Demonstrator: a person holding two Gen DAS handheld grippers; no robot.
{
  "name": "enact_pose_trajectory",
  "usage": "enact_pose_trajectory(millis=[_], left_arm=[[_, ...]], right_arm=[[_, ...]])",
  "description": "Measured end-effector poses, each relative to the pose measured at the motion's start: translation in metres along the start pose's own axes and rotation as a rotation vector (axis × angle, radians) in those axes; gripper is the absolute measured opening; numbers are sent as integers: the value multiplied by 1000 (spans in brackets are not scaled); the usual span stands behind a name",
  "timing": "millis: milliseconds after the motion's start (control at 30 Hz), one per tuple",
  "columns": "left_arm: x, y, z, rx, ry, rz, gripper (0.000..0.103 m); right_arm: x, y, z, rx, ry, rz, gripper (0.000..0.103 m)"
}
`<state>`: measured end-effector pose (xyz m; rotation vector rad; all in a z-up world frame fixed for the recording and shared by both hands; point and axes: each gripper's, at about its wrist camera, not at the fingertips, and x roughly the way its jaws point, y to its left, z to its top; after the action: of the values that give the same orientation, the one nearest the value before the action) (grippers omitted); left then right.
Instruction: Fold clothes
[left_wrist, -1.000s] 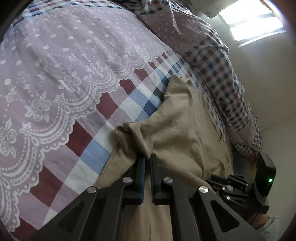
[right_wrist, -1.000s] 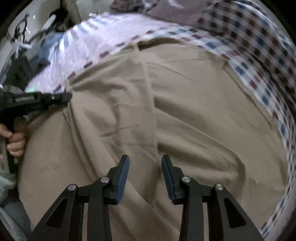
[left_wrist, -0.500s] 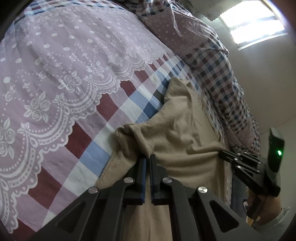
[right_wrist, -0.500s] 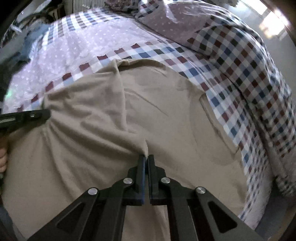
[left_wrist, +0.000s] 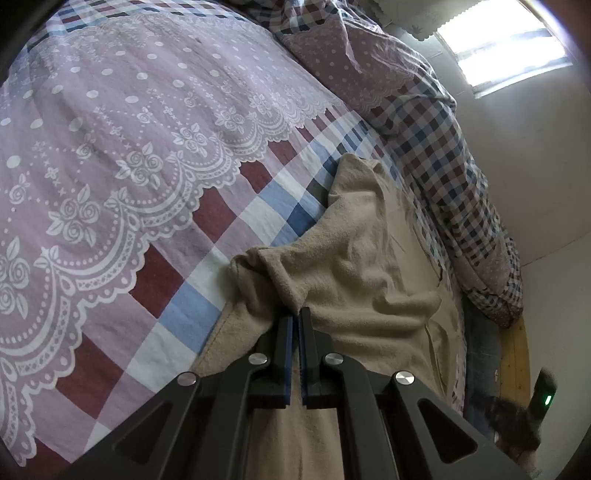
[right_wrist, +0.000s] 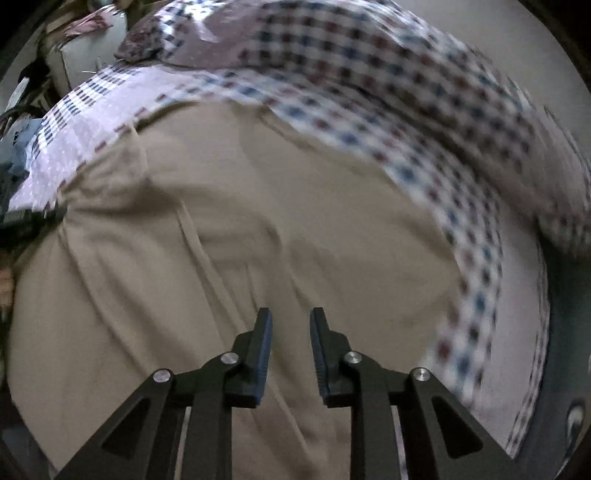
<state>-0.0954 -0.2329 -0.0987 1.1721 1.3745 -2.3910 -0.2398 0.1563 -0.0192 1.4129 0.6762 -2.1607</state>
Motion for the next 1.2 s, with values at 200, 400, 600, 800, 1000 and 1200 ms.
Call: enact_pose_trajectory(millis=[200, 400, 600, 800, 1000, 1200], left_arm=[[0, 0, 0, 6, -3, 6, 3], [0, -1, 0, 7, -6, 11, 3], [-1, 0, 1, 6, -9, 11, 2], [-1, 0, 2, 5, -12, 11, 2], [-2, 1, 5, 7, -12, 14, 2], [-3, 0, 4, 6, -11, 15, 3]], right_arm=[[0, -13, -62, 3, 56, 56, 22], [16, -10, -74, -37, 120, 16, 16], [-6, -9, -71, -88, 129, -18, 1], [-46, -26, -48, -61, 72, -57, 1], [-32, -38, -31, -52, 129, -70, 1], [9, -65, -23, 103, 133, -207, 8]])
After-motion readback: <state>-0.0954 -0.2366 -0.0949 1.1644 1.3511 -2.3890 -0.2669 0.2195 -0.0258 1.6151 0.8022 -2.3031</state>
